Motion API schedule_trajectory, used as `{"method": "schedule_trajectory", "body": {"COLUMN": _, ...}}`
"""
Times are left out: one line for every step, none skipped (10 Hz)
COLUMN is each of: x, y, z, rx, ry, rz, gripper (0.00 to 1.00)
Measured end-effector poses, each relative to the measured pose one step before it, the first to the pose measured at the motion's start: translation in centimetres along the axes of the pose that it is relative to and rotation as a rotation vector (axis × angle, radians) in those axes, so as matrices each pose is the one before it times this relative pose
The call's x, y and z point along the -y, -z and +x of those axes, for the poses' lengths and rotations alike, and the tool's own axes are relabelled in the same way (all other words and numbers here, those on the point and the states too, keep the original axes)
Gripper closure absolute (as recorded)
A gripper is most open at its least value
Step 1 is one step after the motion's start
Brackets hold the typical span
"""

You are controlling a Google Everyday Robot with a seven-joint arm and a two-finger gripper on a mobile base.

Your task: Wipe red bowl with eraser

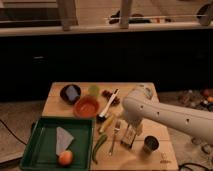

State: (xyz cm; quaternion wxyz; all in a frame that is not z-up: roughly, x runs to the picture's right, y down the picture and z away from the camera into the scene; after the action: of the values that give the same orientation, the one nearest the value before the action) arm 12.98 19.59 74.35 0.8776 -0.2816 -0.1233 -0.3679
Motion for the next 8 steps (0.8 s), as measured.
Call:
{"method": "schedule_trajectory", "body": {"x": -0.036, "y": -0.879, "z": 0.075, "rx": 0.01062, "ry": -0.00267, "rz": -0.00562, "gripper": 0.2}}
{"method": "schedule_trajectory", "body": {"x": -0.178, "y": -0.642, "z": 0.116, "rx": 0.00783, "ry": -0.00626, "rz": -0.00445, "gripper": 0.2}}
{"method": "schedule_trajectory", "body": {"x": -0.057, "y": -0.67, "z": 0.178, "rx": 0.0095, "ry": -0.0096, "rz": -0.00016, "gripper": 0.2}}
{"method": "schedule_trajectory", "body": {"x": -0.044, "y": -0.714, "z": 0.166, "rx": 0.01105, "ry": -0.00952, "rz": -0.00196, "gripper": 0.2}}
{"method": "schedule_trajectory", "body": {"x": -0.168, "y": -0.945, "z": 0.238, "rx": 0.01823, "ry": -0.01337, "rz": -0.00382, "gripper": 0.2}}
{"method": "schedule_trajectory", "body": {"x": -0.172, "y": -0.687, "z": 0.271, "rx": 0.01822, "ry": -0.01327, "rz": -0.00097, "gripper": 0.2}}
{"method": "schedule_trajectory", "body": {"x": -0.083, "y": -0.498, "z": 0.166, "rx": 0.01255, "ry": -0.00771, "rz": -0.0003, "gripper": 0.2}}
{"method": "schedule_trajectory", "body": {"x": -0.135, "y": -0.598, "z": 0.22, "rx": 0.01697, "ry": -0.01243, "rz": -0.00073, "gripper": 0.2}}
